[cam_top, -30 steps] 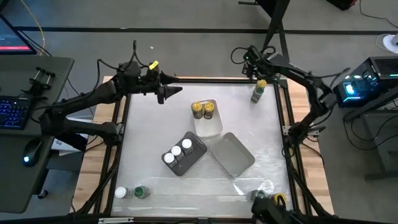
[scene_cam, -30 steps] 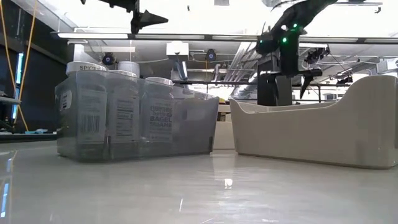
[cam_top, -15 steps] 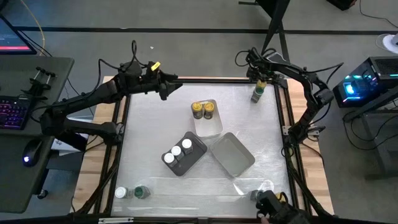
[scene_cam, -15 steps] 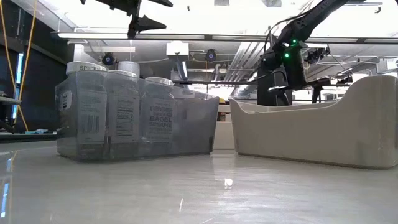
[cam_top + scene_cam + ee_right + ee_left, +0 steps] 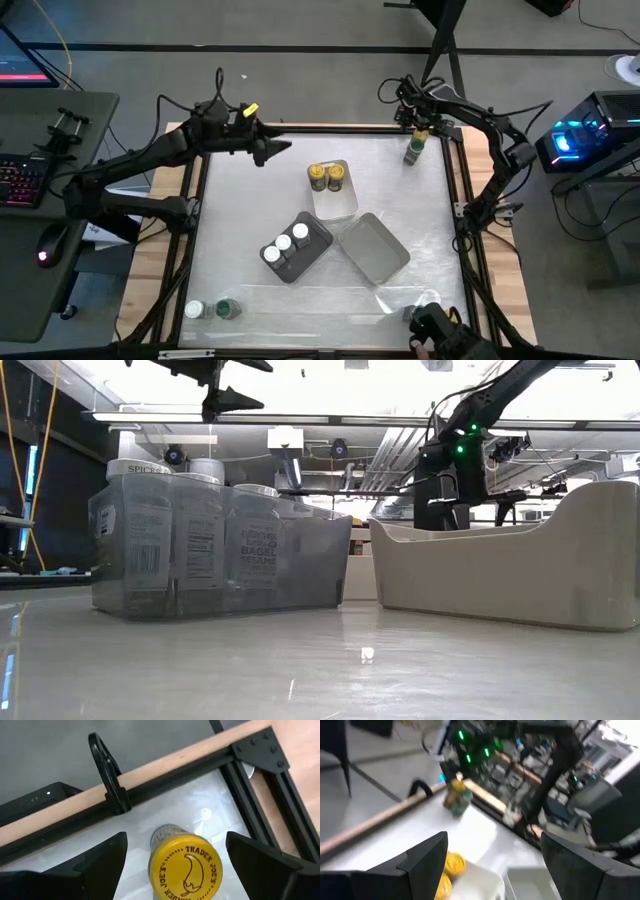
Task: Sort spices by type
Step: Put the yellow seasoning bottle into the white bin
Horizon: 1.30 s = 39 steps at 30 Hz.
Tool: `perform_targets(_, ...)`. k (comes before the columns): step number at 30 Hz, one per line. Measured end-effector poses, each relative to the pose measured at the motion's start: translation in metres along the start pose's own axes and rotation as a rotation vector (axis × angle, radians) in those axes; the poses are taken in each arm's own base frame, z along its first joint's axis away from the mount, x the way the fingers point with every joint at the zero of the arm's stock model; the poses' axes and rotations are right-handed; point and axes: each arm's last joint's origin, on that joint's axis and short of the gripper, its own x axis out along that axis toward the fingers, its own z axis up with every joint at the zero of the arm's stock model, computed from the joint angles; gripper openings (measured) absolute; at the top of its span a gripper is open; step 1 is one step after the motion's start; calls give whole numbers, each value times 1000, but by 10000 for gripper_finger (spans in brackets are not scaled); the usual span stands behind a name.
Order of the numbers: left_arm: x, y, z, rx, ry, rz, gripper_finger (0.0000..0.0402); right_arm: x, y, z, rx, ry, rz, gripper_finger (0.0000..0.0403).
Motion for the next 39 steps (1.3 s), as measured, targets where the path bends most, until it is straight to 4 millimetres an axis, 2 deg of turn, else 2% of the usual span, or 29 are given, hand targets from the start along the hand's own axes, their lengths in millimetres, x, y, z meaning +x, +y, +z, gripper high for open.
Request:
perform_targets(7, -4, 3, -13, 21, 143, 7, 305, 16, 3, -1, 9, 58, -40, 334)
perform_targets(17, -4, 3, -14, 22, 154, 9, 305, 27, 7, -2, 0, 88, -49, 328)
perform_targets(20, -4, 3, -13, 20, 147, 3, 305, 28, 5, 0, 7, 91, -50, 293)
perform_targets(24, -6, 1, -12, 32, 140, -24, 305, 27, 5, 1, -40, 80, -51, 212)
perform_targets(26, -9, 0, -10, 54, 128, -31, 305, 25, 5, 1, -89, 76, -62, 214)
perform_targets(29, -14, -2, -9, 61, 113, -35, 305, 12, 6, 3, -147, 21, -45, 214)
perform_targets(34, -24, -5, -5, 84, 70, -23, 305, -32, 8, 17, -203, -103, 72, 214)
perform_targets(37, -27, -6, -4, 93, 60, -23, 305, -67, 14, 19, -277, -158, 231, 214)
perform_targets(39, -28, -6, -4, 98, 56, -25, 305, -90, 21, 13, -371, -151, 362, 214)
